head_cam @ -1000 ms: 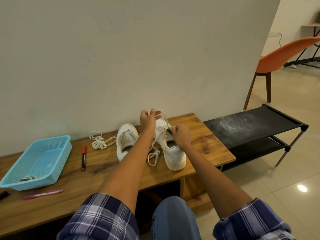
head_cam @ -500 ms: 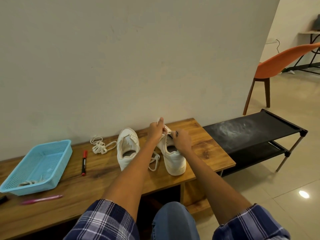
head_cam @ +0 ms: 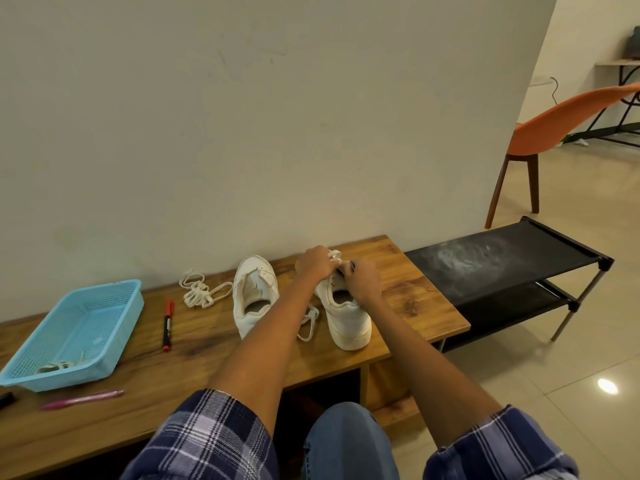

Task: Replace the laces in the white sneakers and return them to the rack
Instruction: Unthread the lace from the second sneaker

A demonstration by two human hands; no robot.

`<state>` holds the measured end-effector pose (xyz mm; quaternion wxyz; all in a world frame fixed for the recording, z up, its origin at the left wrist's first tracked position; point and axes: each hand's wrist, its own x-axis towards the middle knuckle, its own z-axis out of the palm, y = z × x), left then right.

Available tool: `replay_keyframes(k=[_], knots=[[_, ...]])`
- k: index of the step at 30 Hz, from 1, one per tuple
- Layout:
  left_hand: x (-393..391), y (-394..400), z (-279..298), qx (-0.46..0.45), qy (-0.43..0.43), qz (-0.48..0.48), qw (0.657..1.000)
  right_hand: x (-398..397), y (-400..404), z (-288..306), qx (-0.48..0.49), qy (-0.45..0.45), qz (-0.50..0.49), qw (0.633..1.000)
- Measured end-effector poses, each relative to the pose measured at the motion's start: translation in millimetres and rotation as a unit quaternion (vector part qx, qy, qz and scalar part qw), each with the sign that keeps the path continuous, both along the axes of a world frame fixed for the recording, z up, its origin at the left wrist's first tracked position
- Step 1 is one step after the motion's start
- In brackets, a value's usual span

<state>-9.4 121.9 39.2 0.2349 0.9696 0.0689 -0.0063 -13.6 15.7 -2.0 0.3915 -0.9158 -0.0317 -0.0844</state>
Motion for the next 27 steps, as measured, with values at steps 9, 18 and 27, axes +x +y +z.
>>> replay_keyframes(k=[9,18,27], knots=[[-0.1,-4.6,13.8,-0.630,-0.116,0.183,0.746,1.7,-0.2,-1.1,0.006,0.010,0.002,1.000],[-4.2,10.7,0.1,-0.293,-0.088,0.186,0.934,0.9,0.0,-1.0,-0.001,0.004,0.005,1.000],[-7.1,-1.4,2.6,-0.325,-0.030,0.123,0.937,0.8,0.4,-2.9,0.013,0.008,0.006,1.000]])
